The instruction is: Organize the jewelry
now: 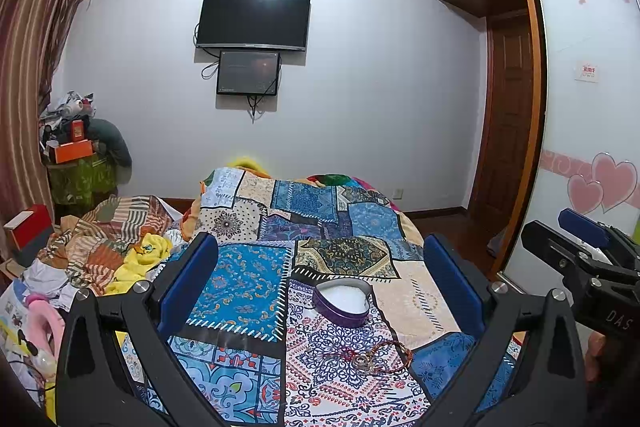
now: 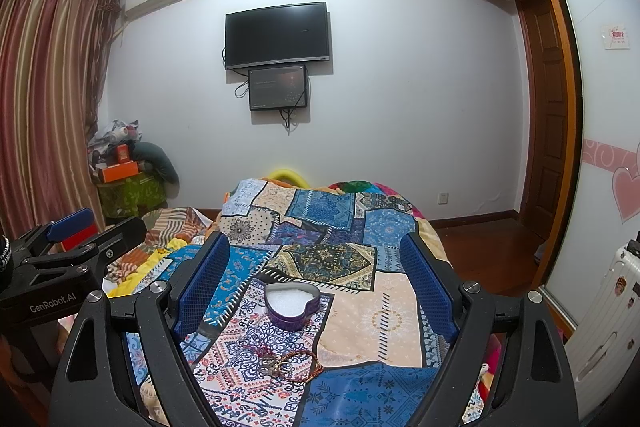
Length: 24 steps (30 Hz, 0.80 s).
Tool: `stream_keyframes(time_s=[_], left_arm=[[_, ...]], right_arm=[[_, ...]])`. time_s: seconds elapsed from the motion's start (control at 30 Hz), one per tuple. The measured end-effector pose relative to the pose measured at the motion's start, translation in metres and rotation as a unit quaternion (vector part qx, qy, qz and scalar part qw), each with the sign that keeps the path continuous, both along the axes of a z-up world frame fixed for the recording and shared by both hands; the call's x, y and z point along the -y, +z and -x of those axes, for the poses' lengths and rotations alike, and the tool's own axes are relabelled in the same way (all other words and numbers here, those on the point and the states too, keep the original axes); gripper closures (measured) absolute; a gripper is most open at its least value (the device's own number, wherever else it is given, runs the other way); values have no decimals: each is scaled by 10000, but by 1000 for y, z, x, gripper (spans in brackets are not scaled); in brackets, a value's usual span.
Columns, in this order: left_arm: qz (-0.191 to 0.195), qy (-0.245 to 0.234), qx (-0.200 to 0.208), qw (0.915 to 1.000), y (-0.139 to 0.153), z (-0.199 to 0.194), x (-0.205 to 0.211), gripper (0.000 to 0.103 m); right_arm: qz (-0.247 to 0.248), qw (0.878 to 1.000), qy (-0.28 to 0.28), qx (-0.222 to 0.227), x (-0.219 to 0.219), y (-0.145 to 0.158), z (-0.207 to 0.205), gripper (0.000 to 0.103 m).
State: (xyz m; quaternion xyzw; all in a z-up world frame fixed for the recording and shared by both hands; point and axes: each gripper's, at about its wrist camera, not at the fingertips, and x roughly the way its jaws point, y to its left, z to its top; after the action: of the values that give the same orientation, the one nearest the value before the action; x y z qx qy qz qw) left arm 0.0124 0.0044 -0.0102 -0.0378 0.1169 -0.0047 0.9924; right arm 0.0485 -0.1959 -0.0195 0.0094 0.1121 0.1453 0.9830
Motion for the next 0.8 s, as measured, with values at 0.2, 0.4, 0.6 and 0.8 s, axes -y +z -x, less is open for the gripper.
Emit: stream_keyframes(time_s=[0.2, 0.4, 0.6, 0.8], left_arm=[[2, 1, -3, 10000, -1, 0, 0, 0], [1, -1, -5, 10000, -1, 0, -1, 0], [-2, 3, -8, 10000, -1, 0, -1, 0], [0, 46, -69, 10000, -9, -5, -1, 0]], right_arm=[[1, 10000, 2, 1, -1, -2, 0, 18], [1, 10000, 4, -3, -1, -2, 0, 18], [5, 10000, 8, -14, -1, -3, -1, 18], [24, 10000, 33, -71, -8, -8, 1, 18]])
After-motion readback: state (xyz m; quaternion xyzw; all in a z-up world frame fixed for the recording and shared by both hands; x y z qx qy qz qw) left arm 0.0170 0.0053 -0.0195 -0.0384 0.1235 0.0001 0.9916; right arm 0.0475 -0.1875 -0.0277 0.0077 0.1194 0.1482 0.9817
